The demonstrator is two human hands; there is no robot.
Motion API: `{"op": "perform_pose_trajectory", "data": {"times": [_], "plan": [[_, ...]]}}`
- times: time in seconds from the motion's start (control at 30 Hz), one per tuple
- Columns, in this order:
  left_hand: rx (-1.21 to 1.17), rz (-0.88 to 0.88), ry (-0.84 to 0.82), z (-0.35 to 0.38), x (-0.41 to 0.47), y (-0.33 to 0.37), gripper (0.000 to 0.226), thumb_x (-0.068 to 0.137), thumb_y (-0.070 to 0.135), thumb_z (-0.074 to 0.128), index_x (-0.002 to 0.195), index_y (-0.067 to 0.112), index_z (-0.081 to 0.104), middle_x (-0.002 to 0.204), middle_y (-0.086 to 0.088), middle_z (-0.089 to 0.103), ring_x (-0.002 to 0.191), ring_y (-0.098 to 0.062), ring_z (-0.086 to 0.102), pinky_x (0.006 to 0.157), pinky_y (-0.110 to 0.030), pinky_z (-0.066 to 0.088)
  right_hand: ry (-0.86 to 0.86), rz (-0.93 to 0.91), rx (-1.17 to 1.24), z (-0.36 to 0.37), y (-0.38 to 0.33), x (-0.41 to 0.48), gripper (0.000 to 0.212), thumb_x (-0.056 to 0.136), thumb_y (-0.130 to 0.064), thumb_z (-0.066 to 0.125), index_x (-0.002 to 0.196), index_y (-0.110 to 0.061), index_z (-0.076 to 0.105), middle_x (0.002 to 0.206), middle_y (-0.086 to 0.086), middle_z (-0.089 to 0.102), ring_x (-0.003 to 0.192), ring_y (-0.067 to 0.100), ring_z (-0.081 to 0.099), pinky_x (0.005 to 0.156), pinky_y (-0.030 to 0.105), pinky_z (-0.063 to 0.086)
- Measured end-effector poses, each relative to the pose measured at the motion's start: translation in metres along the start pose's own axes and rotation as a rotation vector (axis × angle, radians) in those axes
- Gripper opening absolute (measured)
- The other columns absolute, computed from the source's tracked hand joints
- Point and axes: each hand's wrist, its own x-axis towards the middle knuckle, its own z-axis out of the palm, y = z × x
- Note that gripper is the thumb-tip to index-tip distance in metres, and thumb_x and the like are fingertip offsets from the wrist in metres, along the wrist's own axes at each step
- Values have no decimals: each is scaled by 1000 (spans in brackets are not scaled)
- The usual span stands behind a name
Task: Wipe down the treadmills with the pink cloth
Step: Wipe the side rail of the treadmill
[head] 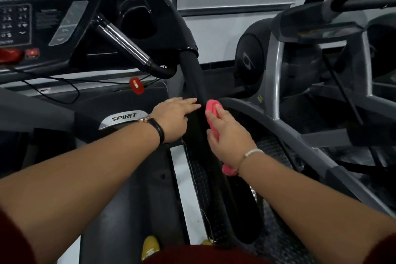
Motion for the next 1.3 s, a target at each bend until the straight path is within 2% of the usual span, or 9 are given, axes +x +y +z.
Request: {"op": "perform_pose_trajectory", "data": {"times": [0.13, 0.23, 0.33, 0.5, 0.77, 0.93, 1.07, 1.2, 1.3], "plan": [[5, 64, -47, 3, 3, -12, 61, 92, 8, 42, 145, 34, 26, 154, 16, 18, 143, -12, 15, 117, -28, 11, -15, -371, -187, 14, -8, -25, 37, 76, -17, 44, 103, -17, 70, 127, 3, 57, 124, 29, 47, 106, 48, 35], [-2, 109, -66, 3, 4, -12, 64, 92, 6, 42, 146, 36, 23, 154, 20, 14, 143, -11, 11, 118, -33, 12, 11, -527, 85, 10, 15, -38, 25, 70, -12, 52, 75, -21, 75, 99, -5, 70, 110, 16, 59, 106, 48, 36], [-4, 109, -102, 2, 6, -13, 66, 91, 5, 41, 145, 38, 23, 154, 21, 12, 144, -10, 10, 118, -37, 13, 24, -489, 245, 3, 25, -27, 27, 76, -8, 52, 85, -17, 75, 117, 2, 65, 121, 21, 53, 103, 46, 40], [-217, 40, -58, -2, 5, -9, 69, 85, 1, 44, 144, 34, 29, 151, 14, 28, 139, -10, 25, 113, -21, 19, 19, -92, -130, 3, 2, 7, 41, 84, -36, 40, 124, -31, 50, 148, -6, 28, 139, 26, 17, 114, 53, 15], [-549, -155, 116, 17, -7, 19, 9, 84, 22, 64, 83, 31, 62, 84, 9, 64, 82, -12, 62, 78, -27, 52, 47, 0, 583, -5, 10, -33, 34, 75, -35, 42, 107, -40, 51, 114, -14, 50, 100, 20, 56, 88, 46, 48], [-640, -356, 41, 27, -9, -2, 26, 84, 9, 55, 67, 26, 64, 80, -3, 71, 79, -21, 68, 77, -39, 57, 206, -166, 131, 18, 14, -71, 45, 85, -32, 46, 130, -27, 43, 141, -8, 40, 128, 6, 40, 106, 20, 32], [-686, -507, 135, 35, -14, 25, 21, 88, 17, 51, 95, 20, 71, 104, -8, 70, 100, -25, 64, 93, -35, 50, 381, -122, 105, 24, 11, -74, 36, 80, -29, 48, 115, -25, 54, 124, -4, 50, 115, 17, 44, 101, 37, 34], [-863, -641, 53, 47, -20, 88, 70, 95, 52, 32, 145, 4, 23, 146, -17, 36, 130, -32, 39, 109, -36, 31, 486, 142, 264, 18, 13, -78, 33, 69, -33, 38, 99, -25, 50, 106, -10, 46, 99, 12, 40, 89, 43, 36], [-872, -644, 168, 60, -20, 102, 90, 85, 53, 55, 147, 7, 10, 146, -12, 34, 127, -29, 43, 106, -37, 35, 466, 292, 436, 18, 17, -77, 33, 64, -42, 35, 90, -28, 50, 96, -18, 45, 91, 11, 44, 85, 49, 40]]}}
